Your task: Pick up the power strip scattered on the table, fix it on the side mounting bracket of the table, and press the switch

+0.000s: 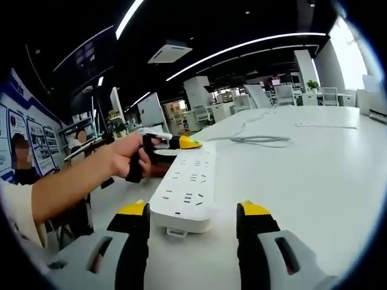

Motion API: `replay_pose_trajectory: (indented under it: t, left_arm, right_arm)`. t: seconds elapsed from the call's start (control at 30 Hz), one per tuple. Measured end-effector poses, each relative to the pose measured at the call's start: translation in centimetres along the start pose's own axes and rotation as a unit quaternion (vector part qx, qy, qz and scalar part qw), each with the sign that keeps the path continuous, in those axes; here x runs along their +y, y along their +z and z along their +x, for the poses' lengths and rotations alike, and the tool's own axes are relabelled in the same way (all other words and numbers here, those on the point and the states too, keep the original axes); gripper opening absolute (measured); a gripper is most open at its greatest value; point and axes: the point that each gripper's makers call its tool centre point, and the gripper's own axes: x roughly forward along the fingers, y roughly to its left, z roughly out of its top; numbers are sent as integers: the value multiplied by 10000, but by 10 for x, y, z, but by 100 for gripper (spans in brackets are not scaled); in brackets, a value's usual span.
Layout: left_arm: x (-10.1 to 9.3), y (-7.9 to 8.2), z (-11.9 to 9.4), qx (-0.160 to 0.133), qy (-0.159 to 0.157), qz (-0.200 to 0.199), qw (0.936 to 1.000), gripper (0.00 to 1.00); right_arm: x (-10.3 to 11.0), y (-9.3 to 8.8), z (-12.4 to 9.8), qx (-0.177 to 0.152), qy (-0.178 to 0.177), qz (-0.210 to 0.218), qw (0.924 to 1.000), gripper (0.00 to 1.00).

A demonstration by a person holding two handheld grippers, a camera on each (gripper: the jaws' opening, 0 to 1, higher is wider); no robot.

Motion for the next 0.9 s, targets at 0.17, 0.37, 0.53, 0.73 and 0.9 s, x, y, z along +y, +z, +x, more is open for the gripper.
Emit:
replay_pose_trajectory:
  t: [0.17, 0.37, 0.53, 0.73, 0.9]
  left_arm:
    - [0, 4, 1, 44, -14, -23, 10000, 26]
    - [2, 9, 0, 159, -24, -43, 9999, 26]
    - [1, 11, 0, 288, -82, -51, 9995, 26]
    - [0, 14, -2, 435, -156, -12, 9989, 26]
    - [-4, 12, -6, 561, -292, -2, 9980, 26]
  right_arm:
    - [6, 6, 2, 12, 212, -76, 9997, 55]
    - [14, 17, -4, -30, 537, -120, 9985, 55]
    - [23, 24, -13, -24, 706, -224, 9973, 55]
    - [32, 28, -19, 39, 934, -412, 9948, 55]
    - [38, 25, -21, 161, 1123, -551, 9920, 55]
